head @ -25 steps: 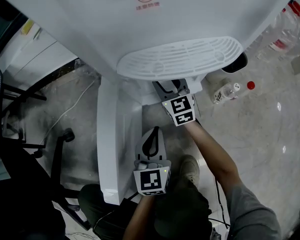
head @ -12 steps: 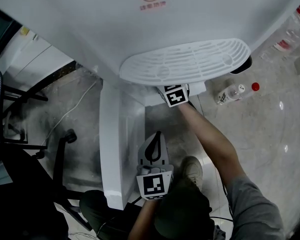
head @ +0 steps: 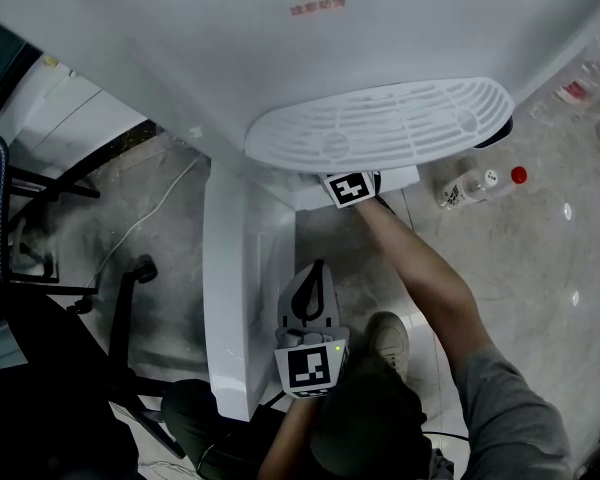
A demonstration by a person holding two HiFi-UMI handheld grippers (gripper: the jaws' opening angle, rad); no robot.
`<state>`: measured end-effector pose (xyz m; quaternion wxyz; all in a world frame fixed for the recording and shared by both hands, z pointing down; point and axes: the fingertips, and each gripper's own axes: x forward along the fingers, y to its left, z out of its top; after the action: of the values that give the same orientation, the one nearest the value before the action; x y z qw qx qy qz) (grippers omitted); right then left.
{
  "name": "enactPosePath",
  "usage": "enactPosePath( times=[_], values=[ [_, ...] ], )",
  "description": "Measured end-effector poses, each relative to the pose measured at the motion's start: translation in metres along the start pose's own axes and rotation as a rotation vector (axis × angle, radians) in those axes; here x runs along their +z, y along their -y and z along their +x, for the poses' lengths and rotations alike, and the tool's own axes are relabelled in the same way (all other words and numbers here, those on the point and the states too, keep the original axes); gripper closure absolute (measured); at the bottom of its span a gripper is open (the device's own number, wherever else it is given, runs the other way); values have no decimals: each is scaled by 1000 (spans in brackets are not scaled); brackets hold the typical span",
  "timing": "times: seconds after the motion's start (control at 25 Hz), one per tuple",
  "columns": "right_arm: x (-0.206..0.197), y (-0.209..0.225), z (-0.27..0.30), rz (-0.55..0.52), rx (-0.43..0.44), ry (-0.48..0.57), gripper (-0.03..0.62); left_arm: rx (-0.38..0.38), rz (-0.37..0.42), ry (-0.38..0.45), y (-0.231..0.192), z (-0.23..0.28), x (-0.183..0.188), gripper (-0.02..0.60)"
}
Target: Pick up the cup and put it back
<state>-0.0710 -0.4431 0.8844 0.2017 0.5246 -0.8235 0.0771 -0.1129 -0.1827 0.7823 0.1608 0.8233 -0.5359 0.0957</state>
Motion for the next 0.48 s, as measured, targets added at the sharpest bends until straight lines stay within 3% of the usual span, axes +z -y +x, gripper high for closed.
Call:
enactPosePath(
  times=[0.16,0.48],
  values=[
    [2,-11,-5,6,54,21,373,-10,16,11,1,1,1,572],
    [18,-12,-57,19,68,83,359,-45,10,32,8,3,8,572]
  ],
)
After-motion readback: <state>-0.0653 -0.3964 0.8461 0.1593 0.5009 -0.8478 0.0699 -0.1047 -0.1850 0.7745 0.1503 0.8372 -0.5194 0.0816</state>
